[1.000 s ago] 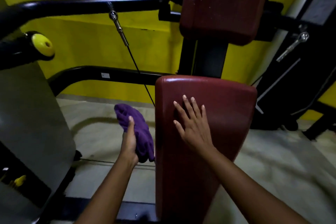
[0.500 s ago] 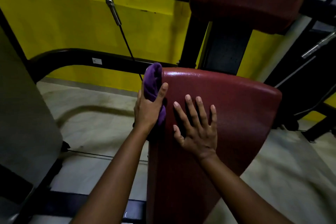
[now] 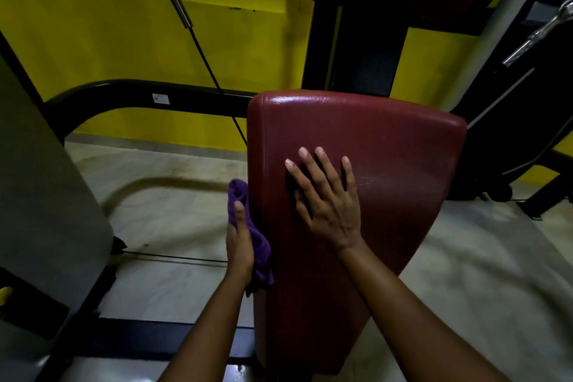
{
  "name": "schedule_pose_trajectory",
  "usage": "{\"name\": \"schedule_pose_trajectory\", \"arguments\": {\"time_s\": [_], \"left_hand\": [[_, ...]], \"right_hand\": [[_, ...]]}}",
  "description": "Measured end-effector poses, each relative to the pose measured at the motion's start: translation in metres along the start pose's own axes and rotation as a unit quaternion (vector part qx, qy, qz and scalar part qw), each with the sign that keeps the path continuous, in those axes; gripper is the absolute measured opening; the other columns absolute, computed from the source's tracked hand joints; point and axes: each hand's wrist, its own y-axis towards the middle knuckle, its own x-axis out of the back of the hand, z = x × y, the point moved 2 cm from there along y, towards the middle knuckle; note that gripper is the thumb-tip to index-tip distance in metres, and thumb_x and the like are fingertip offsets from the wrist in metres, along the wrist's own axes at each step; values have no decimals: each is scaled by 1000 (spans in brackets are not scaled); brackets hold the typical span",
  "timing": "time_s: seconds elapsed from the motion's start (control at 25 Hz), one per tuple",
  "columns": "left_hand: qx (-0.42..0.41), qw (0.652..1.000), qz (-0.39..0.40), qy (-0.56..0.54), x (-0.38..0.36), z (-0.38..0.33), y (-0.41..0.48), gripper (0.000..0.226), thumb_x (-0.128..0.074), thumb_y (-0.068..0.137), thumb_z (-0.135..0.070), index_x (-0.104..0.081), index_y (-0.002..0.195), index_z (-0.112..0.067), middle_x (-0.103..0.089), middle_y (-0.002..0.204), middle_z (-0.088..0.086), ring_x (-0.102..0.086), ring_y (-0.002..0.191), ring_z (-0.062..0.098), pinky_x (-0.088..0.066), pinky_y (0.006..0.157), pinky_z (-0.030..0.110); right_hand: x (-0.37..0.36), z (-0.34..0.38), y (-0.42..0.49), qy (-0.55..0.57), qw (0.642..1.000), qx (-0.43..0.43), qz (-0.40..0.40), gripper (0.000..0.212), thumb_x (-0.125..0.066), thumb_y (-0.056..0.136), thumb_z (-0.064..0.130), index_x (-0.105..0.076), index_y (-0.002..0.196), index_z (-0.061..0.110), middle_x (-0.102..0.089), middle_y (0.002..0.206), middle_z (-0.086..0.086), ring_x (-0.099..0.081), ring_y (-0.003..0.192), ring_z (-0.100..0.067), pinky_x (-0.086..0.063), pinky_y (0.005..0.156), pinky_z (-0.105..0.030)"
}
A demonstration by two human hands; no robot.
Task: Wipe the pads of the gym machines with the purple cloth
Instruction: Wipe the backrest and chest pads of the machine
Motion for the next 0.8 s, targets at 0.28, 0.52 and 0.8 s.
{"name": "schedule_pose_trajectory", "arguments": {"time_s": [0.28,0.52,0.8], "left_hand": [[-109,991,-20,-77,2,29,22,103,-31,59,-95,-37,141,-34,-43,146,-4,-39,136,12,-26,116,42],[-98,988,-113,-42,3,104,6,104,-27,61,-89,-41,139,-22,-53,137,5,-49,126,20,-35,112,41],[30,997,-67,-5,20,163,-4,119,-27,48,-100,-42,139,-25,-52,138,9,-48,127,26,-32,112,48]], "right_hand": [[-42,29,-128,-65,997,43,7,63,-37,89,40,-15,148,33,-1,159,2,-1,146,-20,2,116,-47],[-52,33,-131,-56,995,17,-79,55,-31,93,40,-22,146,32,-4,158,2,-6,146,-19,-2,115,-47],[-49,51,-142,-12,1000,-21,-16,64,-40,91,36,-13,148,31,6,158,4,4,146,-20,4,115,-49]]}}
